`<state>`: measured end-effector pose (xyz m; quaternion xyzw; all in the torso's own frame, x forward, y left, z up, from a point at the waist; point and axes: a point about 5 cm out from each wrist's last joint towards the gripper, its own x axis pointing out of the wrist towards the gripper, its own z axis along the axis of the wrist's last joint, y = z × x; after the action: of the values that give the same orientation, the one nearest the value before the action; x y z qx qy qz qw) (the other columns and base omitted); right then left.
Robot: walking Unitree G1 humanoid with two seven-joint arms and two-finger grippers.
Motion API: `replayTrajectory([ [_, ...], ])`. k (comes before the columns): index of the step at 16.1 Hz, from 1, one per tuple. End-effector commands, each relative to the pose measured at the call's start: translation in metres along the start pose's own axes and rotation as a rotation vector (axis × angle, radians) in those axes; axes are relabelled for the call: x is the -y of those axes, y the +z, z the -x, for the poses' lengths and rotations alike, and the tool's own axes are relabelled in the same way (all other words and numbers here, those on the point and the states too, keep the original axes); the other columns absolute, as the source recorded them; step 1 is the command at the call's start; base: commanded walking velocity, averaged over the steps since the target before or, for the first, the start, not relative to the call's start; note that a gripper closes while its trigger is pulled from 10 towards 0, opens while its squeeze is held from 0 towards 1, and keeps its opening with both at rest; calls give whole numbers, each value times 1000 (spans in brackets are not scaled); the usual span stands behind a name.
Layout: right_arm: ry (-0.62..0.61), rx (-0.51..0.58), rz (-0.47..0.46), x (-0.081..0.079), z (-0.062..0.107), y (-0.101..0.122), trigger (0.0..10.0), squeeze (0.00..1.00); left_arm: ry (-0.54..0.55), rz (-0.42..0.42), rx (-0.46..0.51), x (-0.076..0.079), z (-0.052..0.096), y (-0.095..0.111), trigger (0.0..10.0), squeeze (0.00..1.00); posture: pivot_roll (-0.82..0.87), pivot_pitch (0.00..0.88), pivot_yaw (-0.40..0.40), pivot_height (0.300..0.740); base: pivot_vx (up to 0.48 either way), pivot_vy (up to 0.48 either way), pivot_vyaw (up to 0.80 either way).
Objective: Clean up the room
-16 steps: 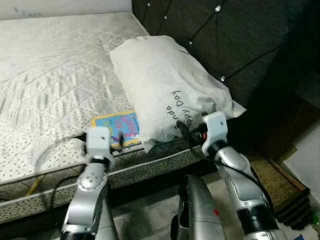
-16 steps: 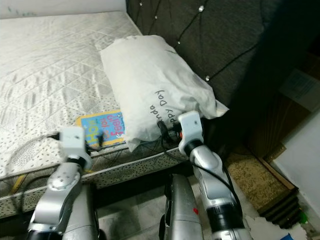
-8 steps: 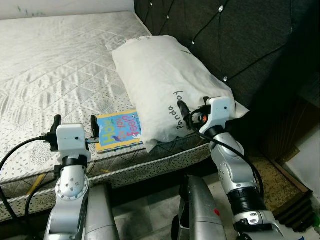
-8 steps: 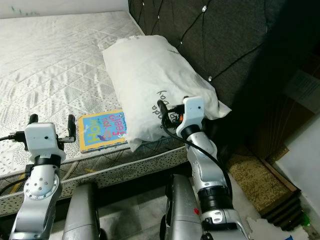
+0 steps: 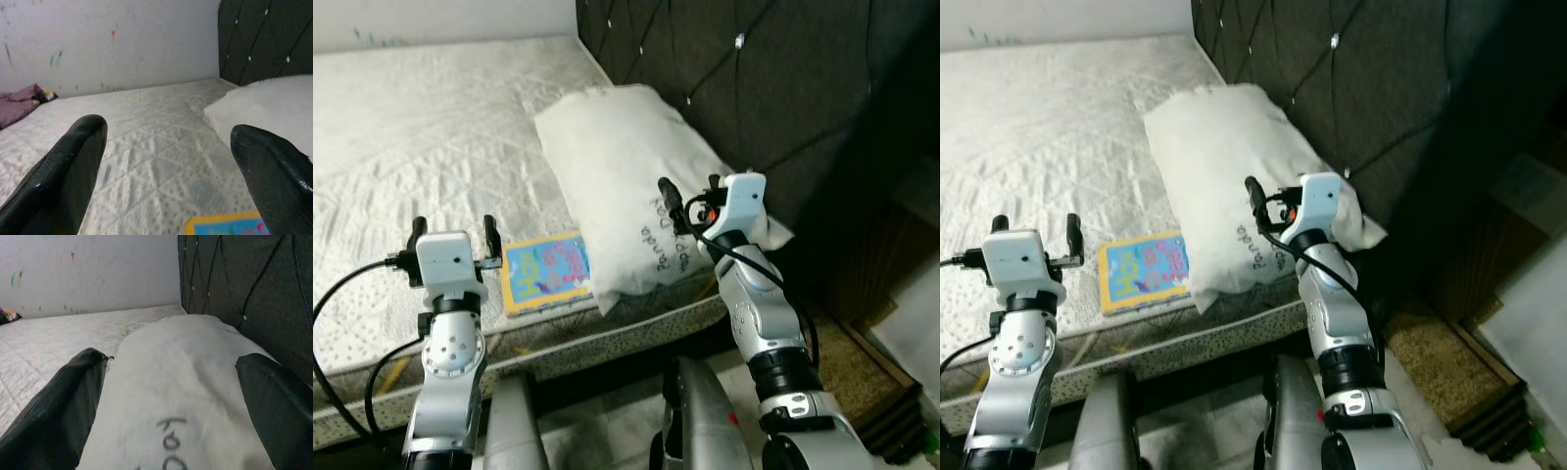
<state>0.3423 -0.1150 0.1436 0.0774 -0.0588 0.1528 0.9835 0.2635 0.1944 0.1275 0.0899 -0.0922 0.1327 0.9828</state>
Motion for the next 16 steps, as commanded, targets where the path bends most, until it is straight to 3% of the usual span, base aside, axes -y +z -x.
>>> replayTrajectory([
  [1,-18,19,-7,3,-2,4,10000,0,-8,7,4,2,-2,-1,10000,0,23,0,-23,631,0,0,0],
  [9,-53,-7,-4,9,12,-8,10000,0,-61,15,2,9,-2,-4,10000,0,5,0,-8,711,0,0,0],
  [12,-79,-54,55,10,14,-15,10000,0,-56,22,-9,10,-2,-4,10000,0,12,0,-13,715,0,0,0],
  [16,-27,-3,15,6,16,-9,10000,0,-81,24,-25,13,4,-7,10000,0,6,0,-7,715,0,0,0],
])
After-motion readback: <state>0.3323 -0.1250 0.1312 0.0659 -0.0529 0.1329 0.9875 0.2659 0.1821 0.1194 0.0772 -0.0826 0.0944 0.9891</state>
